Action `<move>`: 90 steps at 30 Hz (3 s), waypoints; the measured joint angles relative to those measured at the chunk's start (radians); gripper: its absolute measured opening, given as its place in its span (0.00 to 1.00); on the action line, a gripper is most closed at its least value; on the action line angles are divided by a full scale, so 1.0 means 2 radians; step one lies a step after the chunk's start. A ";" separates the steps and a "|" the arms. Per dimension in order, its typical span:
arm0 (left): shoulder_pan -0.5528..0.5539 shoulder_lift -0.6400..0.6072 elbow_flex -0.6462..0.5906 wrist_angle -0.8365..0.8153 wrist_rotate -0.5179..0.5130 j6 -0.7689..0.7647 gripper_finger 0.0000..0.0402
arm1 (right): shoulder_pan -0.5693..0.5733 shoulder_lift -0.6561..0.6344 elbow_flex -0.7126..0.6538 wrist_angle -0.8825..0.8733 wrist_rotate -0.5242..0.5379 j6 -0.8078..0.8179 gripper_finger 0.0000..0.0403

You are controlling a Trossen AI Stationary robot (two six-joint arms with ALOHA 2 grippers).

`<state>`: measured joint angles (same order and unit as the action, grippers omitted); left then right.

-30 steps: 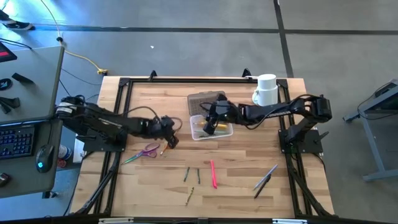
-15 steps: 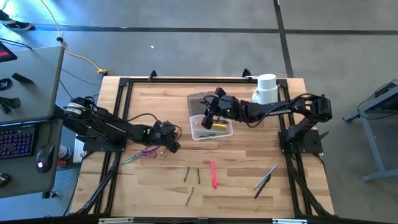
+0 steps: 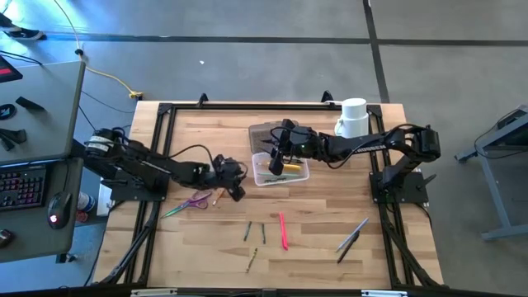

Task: Pick & place school supplies into a supply box
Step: Put the orange pencil into the gray supply box

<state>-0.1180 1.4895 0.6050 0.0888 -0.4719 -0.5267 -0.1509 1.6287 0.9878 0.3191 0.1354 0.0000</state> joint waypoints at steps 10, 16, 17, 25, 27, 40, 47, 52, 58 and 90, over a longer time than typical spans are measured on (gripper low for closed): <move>0.033 0.008 0.009 -0.091 0.010 -0.066 0.58 | 0.000 0.000 0.000 0.000 0.000 -0.012 0.25; 0.033 0.007 0.009 -0.096 -0.020 -0.081 0.56 | 0.000 0.000 0.000 0.000 0.000 -0.013 0.25; 0.033 0.007 0.007 -0.096 -0.020 -0.089 0.55 | 0.000 0.000 0.000 0.000 0.000 -0.012 0.26; 0.033 0.007 -0.020 -0.094 -0.020 -0.133 0.48 | 0.000 0.000 0.000 0.000 0.000 -0.013 0.25; 0.033 0.007 -0.028 -0.088 -0.020 -0.145 0.48 | 0.000 0.000 0.000 0.000 0.000 -0.013 0.25; 0.033 0.007 -0.043 -0.030 -0.010 -0.154 0.47 | 0.000 0.000 0.000 0.000 0.000 -0.013 0.26; 0.033 0.016 -0.043 -0.025 -0.006 -0.154 0.47 | 0.000 0.000 0.000 0.000 0.000 -0.013 0.26; 0.032 0.048 -0.042 0.002 -0.007 -0.157 0.47 | 0.000 0.000 0.000 0.000 0.000 -0.013 0.26; 0.032 0.101 -0.040 0.050 -0.026 -0.157 0.47 | 0.000 0.000 0.000 0.000 0.000 -0.013 0.26; -0.055 0.179 -0.030 0.064 -0.171 -0.206 0.08 | 0.000 0.000 0.000 -0.002 0.000 -0.013 0.26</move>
<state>-0.2287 1.8467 0.5446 0.2171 -0.8142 -0.9394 -0.1509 1.6295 0.9871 0.3150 0.1349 -0.0257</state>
